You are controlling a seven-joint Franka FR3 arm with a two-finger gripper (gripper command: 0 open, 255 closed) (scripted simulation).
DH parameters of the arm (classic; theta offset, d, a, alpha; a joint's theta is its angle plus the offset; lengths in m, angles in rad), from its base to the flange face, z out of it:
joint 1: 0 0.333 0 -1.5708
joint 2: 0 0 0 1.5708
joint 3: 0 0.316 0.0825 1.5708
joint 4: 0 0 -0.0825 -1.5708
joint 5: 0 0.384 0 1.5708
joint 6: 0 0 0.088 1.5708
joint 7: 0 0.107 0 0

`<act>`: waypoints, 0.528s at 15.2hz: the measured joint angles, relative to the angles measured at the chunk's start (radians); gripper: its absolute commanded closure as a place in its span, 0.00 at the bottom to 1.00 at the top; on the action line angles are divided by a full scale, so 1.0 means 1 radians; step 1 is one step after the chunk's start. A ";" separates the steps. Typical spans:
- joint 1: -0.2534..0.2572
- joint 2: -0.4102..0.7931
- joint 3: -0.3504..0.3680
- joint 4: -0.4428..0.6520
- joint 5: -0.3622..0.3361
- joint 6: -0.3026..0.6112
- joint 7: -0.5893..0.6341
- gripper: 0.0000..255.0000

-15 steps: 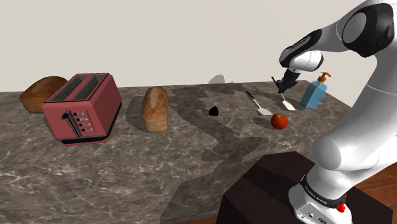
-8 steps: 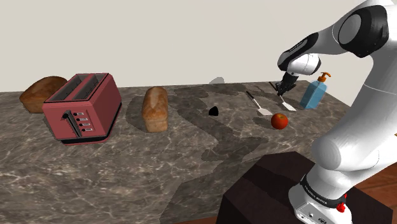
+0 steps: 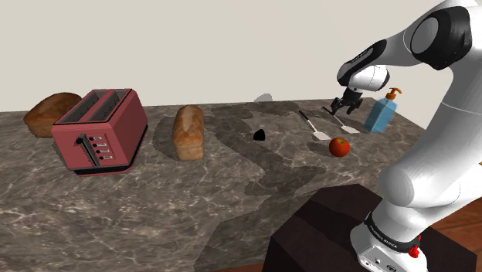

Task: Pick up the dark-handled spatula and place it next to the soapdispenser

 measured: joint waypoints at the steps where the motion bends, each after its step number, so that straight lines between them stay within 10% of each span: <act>1: 0.000 0.000 0.000 0.000 0.000 0.000 0.000 0.00; 8: 0.005 -0.100 -0.012 0.010 -0.061 -0.102 0.042 0.00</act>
